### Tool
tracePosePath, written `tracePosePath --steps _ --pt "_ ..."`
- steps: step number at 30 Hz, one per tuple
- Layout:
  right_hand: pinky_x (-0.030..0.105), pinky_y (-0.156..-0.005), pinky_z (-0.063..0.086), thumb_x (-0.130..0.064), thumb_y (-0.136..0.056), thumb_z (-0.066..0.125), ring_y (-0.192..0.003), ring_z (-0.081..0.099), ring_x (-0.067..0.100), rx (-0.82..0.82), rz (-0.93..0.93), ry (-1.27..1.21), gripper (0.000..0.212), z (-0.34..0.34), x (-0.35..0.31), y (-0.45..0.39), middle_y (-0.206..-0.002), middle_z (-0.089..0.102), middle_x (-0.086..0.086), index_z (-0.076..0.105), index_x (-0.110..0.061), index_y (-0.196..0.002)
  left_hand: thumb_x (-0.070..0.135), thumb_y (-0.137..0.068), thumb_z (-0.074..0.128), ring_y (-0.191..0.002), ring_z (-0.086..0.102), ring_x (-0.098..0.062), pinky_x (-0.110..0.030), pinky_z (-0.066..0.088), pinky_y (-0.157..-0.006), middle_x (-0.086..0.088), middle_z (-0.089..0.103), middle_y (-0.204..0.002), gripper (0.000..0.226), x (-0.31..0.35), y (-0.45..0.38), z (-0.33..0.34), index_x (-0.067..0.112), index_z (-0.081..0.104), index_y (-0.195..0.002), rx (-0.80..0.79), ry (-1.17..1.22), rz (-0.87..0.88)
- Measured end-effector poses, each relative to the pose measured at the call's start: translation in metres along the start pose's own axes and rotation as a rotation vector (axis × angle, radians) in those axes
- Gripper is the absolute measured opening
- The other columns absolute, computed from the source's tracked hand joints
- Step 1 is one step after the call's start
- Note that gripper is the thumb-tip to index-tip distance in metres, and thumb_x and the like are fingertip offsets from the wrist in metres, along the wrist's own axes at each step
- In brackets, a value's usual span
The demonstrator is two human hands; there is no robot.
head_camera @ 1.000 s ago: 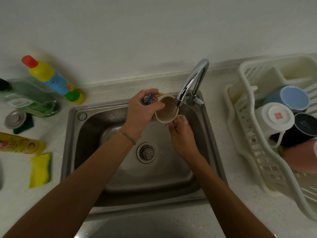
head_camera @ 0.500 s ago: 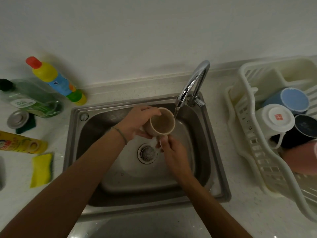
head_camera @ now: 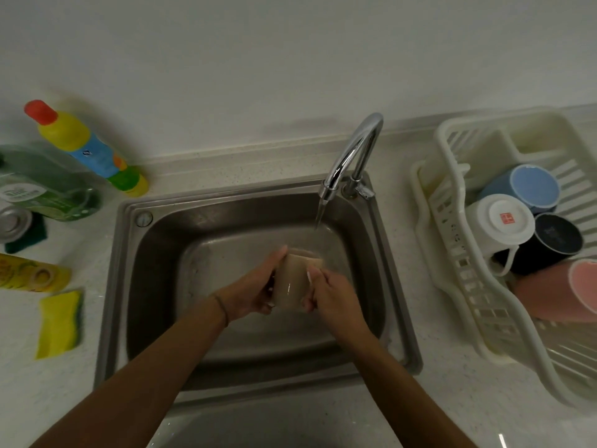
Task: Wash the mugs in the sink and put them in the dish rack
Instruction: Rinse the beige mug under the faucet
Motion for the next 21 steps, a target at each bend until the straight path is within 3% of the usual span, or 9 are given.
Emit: tracePosePath --steps 3,5,8,12,17,21 --pt "0.025 -0.059 0.047 -0.036 -0.107 0.041 -0.057 0.059 0.01 -0.045 0.104 -0.117 0.041 -0.009 0.001 -0.001 -0.064 0.064 0.004 0.063 -0.013 -0.081 0.086 -0.072 0.058 -0.098 0.063 -0.019 -0.037 0.053 -0.079 -0.004 0.067 -0.12 0.078 -0.017 0.004 0.007 0.03 0.061 -0.127 0.0 -0.06 0.059" --pt "0.021 -0.051 0.04 -0.036 -0.107 0.041 -0.052 0.053 0.011 -0.077 0.147 -0.219 0.041 -0.013 0.002 0.0 -0.062 0.062 0.005 0.063 -0.013 -0.082 0.074 -0.065 0.073 -0.108 0.067 -0.021 -0.042 0.057 -0.087 -0.007 0.068 -0.127 0.086 -0.029 0.003 0.013 0.024 0.057 -0.134 -0.038 0.04 0.074" --pt "0.02 -0.041 0.03 -0.035 -0.107 0.041 -0.041 0.041 0.008 -0.095 0.205 -0.334 0.038 -0.016 0.005 -0.001 -0.059 0.058 0.006 0.059 -0.015 -0.079 0.055 -0.069 0.082 -0.097 0.071 -0.025 -0.036 0.058 -0.075 -0.014 0.071 -0.12 0.089 -0.043 0.002 0.02 0.01 0.053 -0.14 -0.081 0.315 0.046" --pt "0.025 -0.044 0.026 -0.037 -0.106 0.043 -0.041 0.037 0.011 -0.112 0.269 -0.409 0.037 -0.014 0.01 -0.002 -0.059 0.058 0.006 0.058 -0.016 -0.079 0.044 -0.082 0.075 -0.083 0.071 -0.022 -0.029 0.049 -0.063 -0.011 0.072 -0.103 0.066 -0.046 0.008 0.028 0.009 0.056 -0.134 0.041 0.369 0.081" --pt "0.024 -0.05 0.039 -0.03 -0.105 0.045 -0.051 0.052 0.013 -0.145 0.266 -0.368 0.036 -0.012 0.014 -0.002 -0.077 0.072 0.011 0.068 -0.004 -0.095 0.04 -0.09 0.073 -0.094 0.071 -0.024 -0.03 0.051 -0.069 -0.008 0.068 -0.119 0.054 -0.038 0.016 0.015 0.023 0.05 -0.136 0.276 0.273 0.132" --pt "0.028 -0.061 0.051 -0.024 -0.104 0.048 -0.067 0.063 0.017 -0.176 0.279 -0.25 0.027 -0.01 0.015 -0.005 -0.087 0.076 0.009 0.071 -0.01 -0.1 0.034 -0.089 0.076 -0.092 0.067 -0.016 -0.016 0.051 -0.056 0.001 0.059 -0.115 0.05 -0.025 0.03 0.006 0.024 0.046 -0.127 0.412 0.039 0.239"
Point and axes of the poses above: each hand's wrist, its own y-axis away from the middle knuckle, its own z-axis out of the palm, x = y × z, the point moved 4 cm from there along -y, towards the middle knuckle
